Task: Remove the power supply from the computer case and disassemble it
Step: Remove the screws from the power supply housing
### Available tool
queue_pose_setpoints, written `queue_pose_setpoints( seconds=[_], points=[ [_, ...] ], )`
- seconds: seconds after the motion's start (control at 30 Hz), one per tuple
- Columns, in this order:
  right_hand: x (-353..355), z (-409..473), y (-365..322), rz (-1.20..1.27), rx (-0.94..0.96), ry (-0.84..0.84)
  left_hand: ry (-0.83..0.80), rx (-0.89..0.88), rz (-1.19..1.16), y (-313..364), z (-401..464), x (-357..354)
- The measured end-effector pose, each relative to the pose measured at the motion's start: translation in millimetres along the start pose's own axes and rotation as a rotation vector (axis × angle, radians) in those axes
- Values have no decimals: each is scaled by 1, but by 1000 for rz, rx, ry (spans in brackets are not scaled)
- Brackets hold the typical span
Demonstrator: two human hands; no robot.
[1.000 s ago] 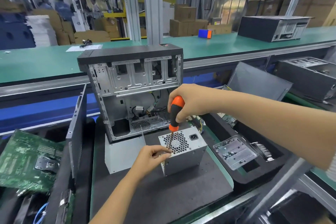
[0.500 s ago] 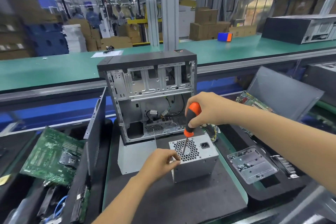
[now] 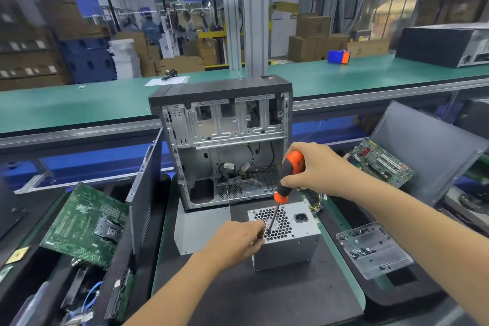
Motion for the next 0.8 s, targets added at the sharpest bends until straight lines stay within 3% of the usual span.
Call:
queue_pose_setpoints(
  seconds=[0.3, 0.4, 0.5, 0.7, 0.8],
  points=[
    [7, -18, 33, 6, -20, 138, -87, 34, 257, 8, 14, -1],
    [6, -18, 39, 17, -26, 164, -68, 75, 217, 5, 21, 3],
    [9, -18, 46, 39, -50, 224, -24, 191, -150, -3, 29, 15],
    [14, -28, 49, 111, 28, 376, -87, 571, -1513, -9, 43, -1],
    [11, -30, 51, 132, 60, 420, -86, 689, -1842, -1, 54, -13]
  ],
)
Point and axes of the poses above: each hand's wrist, its own z-axis towards the middle knuckle, its own x-axis out of the back of the hand, y = z × x, the point moved 8 cm from there along z, towards the middle knuckle, and after that the axes turned 5 degrees about x, right-handed, at the moved point
